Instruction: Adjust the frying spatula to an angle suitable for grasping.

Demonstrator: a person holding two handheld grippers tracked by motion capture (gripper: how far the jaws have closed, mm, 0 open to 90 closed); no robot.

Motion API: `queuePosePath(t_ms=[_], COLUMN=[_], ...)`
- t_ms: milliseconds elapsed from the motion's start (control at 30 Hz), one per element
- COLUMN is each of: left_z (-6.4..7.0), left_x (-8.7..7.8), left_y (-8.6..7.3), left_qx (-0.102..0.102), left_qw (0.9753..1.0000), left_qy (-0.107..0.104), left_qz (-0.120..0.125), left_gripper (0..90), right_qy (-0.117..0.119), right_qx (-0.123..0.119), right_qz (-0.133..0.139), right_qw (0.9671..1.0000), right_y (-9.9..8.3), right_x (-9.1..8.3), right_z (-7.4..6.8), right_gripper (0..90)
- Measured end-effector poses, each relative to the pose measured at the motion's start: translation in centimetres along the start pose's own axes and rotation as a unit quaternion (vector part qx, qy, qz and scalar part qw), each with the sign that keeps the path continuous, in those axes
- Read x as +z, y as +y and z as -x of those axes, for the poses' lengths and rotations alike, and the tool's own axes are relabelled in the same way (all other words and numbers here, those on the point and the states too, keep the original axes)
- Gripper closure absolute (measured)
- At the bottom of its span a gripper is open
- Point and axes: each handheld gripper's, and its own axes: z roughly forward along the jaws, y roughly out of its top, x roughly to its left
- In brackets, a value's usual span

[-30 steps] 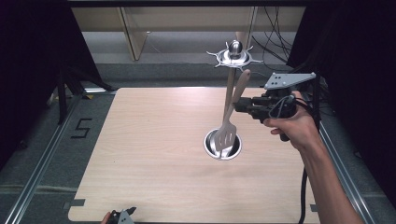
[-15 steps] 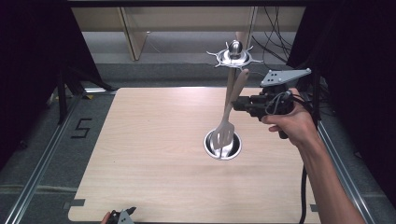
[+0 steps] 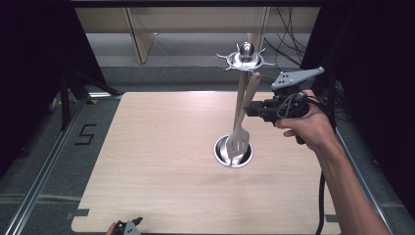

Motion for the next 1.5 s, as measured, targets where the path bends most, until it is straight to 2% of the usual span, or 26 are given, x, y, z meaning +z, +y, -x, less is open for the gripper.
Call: queuePosePath(t_ms=[67,100,133,167,200,233,267,367,433,500,567,633,733,800,867,933,1033,1067,1100,1167,1267,1300,1333,1367,1433,1500], left_z=[-0.4,-0.2,-0.2,0.0,-0.1,-0.1,-0.2,-0.2,0.2,0.2,-0.1,0.0,0.2,-0.1,0.0,0.0,0.0,0.0,0.0,0.0,-0.1,0.1,0.2,0.0,0.0,0.0], left_x=[-0.2,0.0,-0.1,0.0,0.0,-0.1,-0.1,-0.1,0.1,0.1,-0.1,-0.1,0.1,-0.1,0.0,0.0,0.0,0.0,0.0,0.0,0.0,0.1,0.0,0.0,0.0,0.0], left_y=[0.1,0.0,0.0,0.0,0.0,0.0,0.0,0.0,-0.1,-0.1,0.0,0.0,-0.1,0.0,0.0,0.0,0.0,0.0,0.0,0.0,0.0,0.0,0.0,0.0,0.0,0.0], left_qx=[0.029,0.013,0.013,0.001,0.006,0.008,0.011,0.011,-0.013,-0.011,0.006,0.002,-0.010,0.007,0.002,0.005,0.005,0.002,0.003,0.004,0.007,-0.006,-0.011,0.005,0.002,0.005], left_qw=[0.9994,0.9999,0.9999,1.0000,1.0000,1.0000,0.9999,0.9999,0.9999,0.9999,1.0000,1.0000,0.9999,1.0000,1.0000,1.0000,1.0000,1.0000,1.0000,1.0000,1.0000,1.0000,0.9999,1.0000,1.0000,1.0000], left_qy=[-0.006,-0.006,-0.004,-0.001,0.001,0.001,0.000,0.000,-0.001,0.000,0.002,0.000,-0.001,0.002,-0.002,-0.002,-0.002,-0.001,-0.001,-0.002,-0.001,0.003,-0.003,-0.004,-0.001,-0.002], left_qz=[-0.018,-0.004,-0.007,-0.002,-0.003,-0.006,-0.007,-0.007,0.007,0.006,-0.004,0.000,0.005,-0.004,-0.001,-0.001,-0.001,0.000,-0.001,-0.001,-0.004,-0.005,-0.003,0.000,-0.001,-0.002], left_gripper=[14.8,14.8,14.9,14.8,14.8,14.8,14.8,14.8,14.8,14.8,14.8,14.8,14.8,14.8,14.8,14.8,14.8,14.8,14.8,14.9,14.8,14.8,14.8,14.8,14.8,14.8], right_qy=[0.006,0.003,0.002,-0.001,-0.004,-0.005,0.000,0.002,-0.003,-0.004,-0.001,0.000,-0.003,0.000,-0.005,-0.004,-0.017,-0.013,-0.010,-0.019,-0.018,-0.027,-0.017,-0.020,-0.015,-0.014], right_qx=[-0.001,0.003,-0.001,-0.004,0.001,-0.004,0.002,0.006,0.001,-0.002,-0.001,0.004,0.010,0.013,0.009,0.010,0.002,-0.004,0.001,-0.002,0.006,-0.001,0.005,0.009,0.014,0.008], right_qz=[-0.010,-0.010,-0.010,-0.012,-0.009,-0.009,-0.017,-0.022,-0.020,-0.012,-0.019,-0.017,-0.009,-0.001,0.006,-0.001,0.009,0.009,0.012,0.028,0.031,0.042,0.035,0.040,0.048,0.064], right_qw=[0.9999,0.9999,0.9999,0.9999,0.9999,0.9999,0.9999,0.9997,0.9998,0.9999,0.9998,0.9998,0.9999,0.9999,0.9999,0.9999,0.9998,0.9999,0.9999,0.9994,0.9993,0.9987,0.9992,0.9989,0.9986,0.9978], right_y=[0.2,0.2,0.3,0.4,0.4,0.4,0.5,0.5,0.6,0.6,0.6,0.5,0.3,0.0,-0.1,-0.1,-0.4,-0.5,-0.7,-0.9,-1.1,-1.1,-1.1,-1.2,-1.4,-1.7], right_x=[0.0,0.0,0.0,0.0,0.1,0.1,0.1,0.3,0.3,0.5,0.4,0.4,0.4,0.4,0.4,0.2,0.2,0.0,0.0,0.0,-0.5,-0.6,-0.8,-0.9,-1.2,-1.5], right_z=[0.1,0.0,0.1,0.1,0.0,0.1,0.0,0.0,0.1,0.2,0.2,0.2,0.3,0.4,0.3,0.2,-0.2,0.0,-0.1,-0.2,-0.3,-0.2,-0.2,-0.3,-0.3,-0.5], right_gripper=[75.4,75.4,75.4,75.4,75.4,75.4,75.4,75.4,75.4,75.4,75.3,75.3,75.0,74.9,74.9,74.8,74.7,74.6,74.3,71.3,69.2,68.5,68.0,66.2,60.5,60.0])
